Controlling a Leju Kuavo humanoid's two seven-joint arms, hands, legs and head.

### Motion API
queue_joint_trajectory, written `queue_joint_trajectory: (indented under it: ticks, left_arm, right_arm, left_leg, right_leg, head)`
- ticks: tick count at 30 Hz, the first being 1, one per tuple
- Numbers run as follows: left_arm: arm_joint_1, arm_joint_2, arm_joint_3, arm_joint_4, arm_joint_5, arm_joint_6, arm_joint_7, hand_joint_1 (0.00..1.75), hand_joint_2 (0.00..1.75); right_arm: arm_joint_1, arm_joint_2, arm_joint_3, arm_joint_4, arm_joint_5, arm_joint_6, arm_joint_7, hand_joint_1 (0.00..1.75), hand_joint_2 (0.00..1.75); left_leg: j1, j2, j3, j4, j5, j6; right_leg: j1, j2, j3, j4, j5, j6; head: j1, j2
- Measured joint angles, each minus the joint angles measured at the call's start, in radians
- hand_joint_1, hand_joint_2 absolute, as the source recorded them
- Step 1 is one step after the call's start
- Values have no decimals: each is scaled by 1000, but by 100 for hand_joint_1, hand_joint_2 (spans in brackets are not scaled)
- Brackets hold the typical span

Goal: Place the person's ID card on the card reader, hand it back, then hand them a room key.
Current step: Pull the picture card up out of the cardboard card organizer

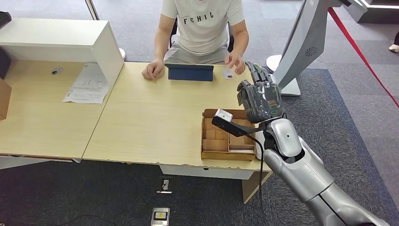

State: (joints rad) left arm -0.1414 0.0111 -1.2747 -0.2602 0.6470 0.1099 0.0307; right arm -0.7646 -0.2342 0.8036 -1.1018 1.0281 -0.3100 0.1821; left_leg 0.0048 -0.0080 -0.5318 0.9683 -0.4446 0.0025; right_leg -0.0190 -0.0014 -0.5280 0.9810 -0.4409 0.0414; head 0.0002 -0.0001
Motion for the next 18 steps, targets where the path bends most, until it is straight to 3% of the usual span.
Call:
queue_joint_trajectory:
  ticks: [18]
  left_arm:
    - [0, 0, -2, 2, -6, -6, 0, 0, 0]
  right_arm:
    - [-149, 105, 47, 270, -30, -47, -21, 175, 175]
  left_leg:
    - [0, 0, 0, 0, 0, 0]
  right_leg:
    - [0, 0, 0, 0, 0, 0]
  head:
    - [0, 0]
